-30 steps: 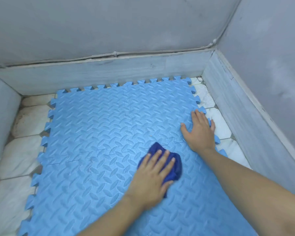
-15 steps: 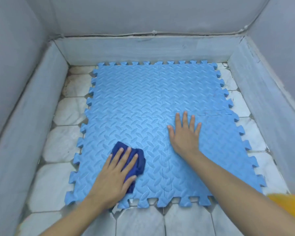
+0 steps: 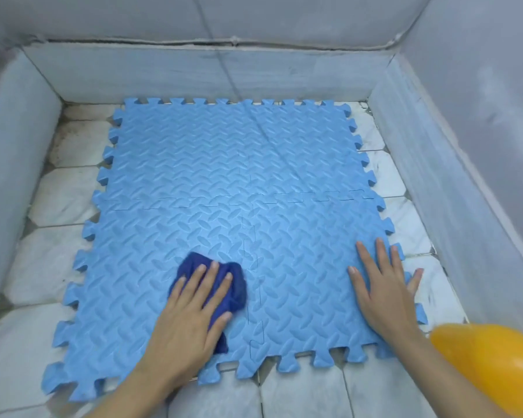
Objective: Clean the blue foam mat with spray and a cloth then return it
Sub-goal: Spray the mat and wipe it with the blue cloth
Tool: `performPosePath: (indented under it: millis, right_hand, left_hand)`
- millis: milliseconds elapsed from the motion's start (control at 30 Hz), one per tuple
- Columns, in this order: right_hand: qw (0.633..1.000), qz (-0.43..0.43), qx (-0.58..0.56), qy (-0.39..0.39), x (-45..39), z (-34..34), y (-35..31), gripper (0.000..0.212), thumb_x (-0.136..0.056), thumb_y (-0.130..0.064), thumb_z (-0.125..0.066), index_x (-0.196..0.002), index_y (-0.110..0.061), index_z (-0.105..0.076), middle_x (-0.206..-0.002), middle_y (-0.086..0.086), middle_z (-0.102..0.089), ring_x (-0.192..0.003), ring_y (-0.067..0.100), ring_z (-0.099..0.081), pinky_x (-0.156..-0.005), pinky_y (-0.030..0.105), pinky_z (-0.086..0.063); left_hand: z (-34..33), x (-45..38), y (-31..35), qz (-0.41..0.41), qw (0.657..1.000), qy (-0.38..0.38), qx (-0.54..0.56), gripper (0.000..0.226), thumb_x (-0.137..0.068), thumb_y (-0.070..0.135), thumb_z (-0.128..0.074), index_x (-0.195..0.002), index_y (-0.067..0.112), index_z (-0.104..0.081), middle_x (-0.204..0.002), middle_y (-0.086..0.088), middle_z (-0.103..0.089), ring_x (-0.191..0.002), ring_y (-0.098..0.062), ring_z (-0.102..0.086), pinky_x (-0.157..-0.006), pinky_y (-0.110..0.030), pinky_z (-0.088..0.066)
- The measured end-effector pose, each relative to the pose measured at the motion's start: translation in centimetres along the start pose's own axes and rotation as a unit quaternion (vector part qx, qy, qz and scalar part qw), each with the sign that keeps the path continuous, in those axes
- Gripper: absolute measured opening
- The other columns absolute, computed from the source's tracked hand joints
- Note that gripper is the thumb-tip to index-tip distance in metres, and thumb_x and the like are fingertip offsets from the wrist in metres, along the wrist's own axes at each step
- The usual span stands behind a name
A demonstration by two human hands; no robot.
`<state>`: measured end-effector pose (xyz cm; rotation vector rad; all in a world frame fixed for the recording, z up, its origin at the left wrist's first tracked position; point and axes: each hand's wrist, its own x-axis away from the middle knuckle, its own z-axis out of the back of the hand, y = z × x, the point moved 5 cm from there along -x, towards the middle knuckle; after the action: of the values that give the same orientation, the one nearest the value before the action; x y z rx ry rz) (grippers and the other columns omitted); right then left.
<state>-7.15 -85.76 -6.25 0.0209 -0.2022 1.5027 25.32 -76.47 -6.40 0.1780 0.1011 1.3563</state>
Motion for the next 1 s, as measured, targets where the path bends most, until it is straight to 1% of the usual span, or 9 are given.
performPosePath:
  millis: [67, 133, 233, 367, 433, 533, 667, 867, 1000]
  right_hand:
    - [1.000, -0.016, -0.007, 0.002, 0.5, -0.2, 0.9, 0.058, -0.097, -0.061, -0.012, -0.151, -0.042, -0.019, -0.164, -0.006, -0.009, -0.151, 0.019, -0.001, -0.114, 0.064, -0.001]
    - [1.000, -0.009, -0.002, 0.008, 0.4, -0.4, 0.9, 0.060, -0.095, -0.060, -0.013, -0.152, -0.041, -0.020, -0.163, -0.006, -0.010, -0.151, 0.018, -0.002, -0.115, 0.060, -0.007]
    - [1.000, -0.003, -0.006, 0.019, 0.3, -0.5, 1.0, 0.060, -0.096, -0.060, -0.015, -0.152, -0.040, -0.020, -0.164, -0.007, -0.009, -0.151, 0.017, -0.002, -0.116, 0.055, -0.011]
    - [0.999, 0.002, -0.027, 0.033, 0.1, -0.6, 1.1, 0.057, -0.097, -0.058, -0.021, -0.151, -0.040, -0.023, -0.163, -0.009, -0.009, -0.151, 0.014, 0.001, -0.117, 0.051, -0.009]
    - [0.998, 0.004, -0.040, 0.041, 0.0, -0.6, 1.2, 0.056, -0.098, -0.056, -0.025, -0.151, -0.040, -0.025, -0.163, -0.009, -0.011, -0.151, 0.014, 0.000, -0.117, 0.051, -0.011]
    - [0.996, 0.001, -0.060, 0.063, 0.1, -0.6, 1.5, 0.051, -0.099, -0.050, -0.028, -0.148, -0.039, -0.033, -0.162, -0.008, -0.020, -0.151, 0.014, -0.008, -0.115, 0.053, -0.018]
    - [0.995, 0.004, -0.055, 0.081, 0.0, -0.6, 1.5, 0.048, -0.098, -0.043, -0.035, -0.144, -0.030, -0.042, -0.159, -0.005, -0.028, -0.150, 0.017, -0.015, -0.112, 0.053, -0.024]
    - [0.995, 0.009, -0.064, 0.082, -1.4, 0.0, 1.6, 0.050, -0.099, -0.043, -0.033, -0.146, -0.030, -0.040, -0.159, -0.007, -0.028, -0.150, 0.015, -0.015, -0.114, 0.048, -0.018]
    - [0.986, -0.007, -0.127, 0.104, -1.3, 0.2, 1.9, 0.051, -0.098, -0.025, -0.030, -0.147, -0.018, -0.040, -0.157, -0.003, -0.033, -0.148, 0.012, -0.019, -0.116, 0.047, -0.018]
  left_hand:
    - [-1.1, -1.2, 6.2, -0.142, 0.990, -0.019, -0.003, 0.057, -0.097, 0.051, -0.026, -0.145, 0.024, -0.039, -0.155, -0.003, -0.031, -0.141, -0.025, -0.031, -0.110, -0.043, -0.021]
    - [-1.4, -5.2, 8.6, -0.180, 0.984, -0.012, 0.006, 0.056, -0.095, 0.050, -0.033, -0.145, 0.025, -0.039, -0.154, -0.004, -0.033, -0.140, -0.026, -0.033, -0.109, -0.044, -0.023]
    - [-1.7, -14.7, 5.7, -0.101, 0.995, 0.011, 0.000, 0.059, -0.094, 0.051, -0.026, -0.145, 0.024, -0.040, -0.152, -0.006, -0.036, -0.139, -0.029, -0.035, -0.112, -0.044, -0.022]
    - [-0.3, -26.7, -1.2, 0.120, 0.992, 0.037, 0.036, 0.061, -0.096, 0.049, -0.023, -0.148, 0.019, -0.032, -0.155, -0.013, -0.029, -0.142, -0.036, -0.024, -0.114, -0.052, -0.016]
    - [-0.2, -27.9, -0.5, 0.135, 0.990, 0.035, 0.038, 0.058, -0.099, 0.047, -0.026, -0.149, 0.018, -0.029, -0.157, -0.013, -0.024, -0.143, -0.036, -0.019, -0.116, -0.052, -0.013]
    - [-0.6, -23.4, 6.3, -0.050, 0.997, 0.052, -0.006, 0.062, -0.096, 0.051, -0.022, -0.146, 0.018, -0.037, -0.155, -0.010, -0.029, -0.142, -0.032, -0.028, -0.116, -0.048, -0.018]
    - [-2.6, -19.9, 14.6, -0.289, 0.957, -0.032, 0.011, 0.057, -0.096, 0.051, -0.028, -0.146, 0.025, -0.037, -0.156, -0.002, -0.030, -0.142, -0.026, -0.029, -0.114, -0.047, -0.021]
    - [-2.4, -36.4, 13.5, -0.080, 0.996, -0.033, 0.021, 0.059, -0.097, 0.051, -0.018, -0.151, 0.029, -0.019, -0.160, -0.002, -0.017, -0.146, -0.025, -0.012, -0.118, -0.045, -0.006]
    - [-2.2, -34.0, 13.6, -0.089, 0.995, -0.038, 0.036, 0.057, -0.099, 0.049, -0.021, -0.152, 0.028, -0.019, -0.161, 0.000, -0.012, -0.147, -0.024, -0.009, -0.118, -0.042, -0.003]
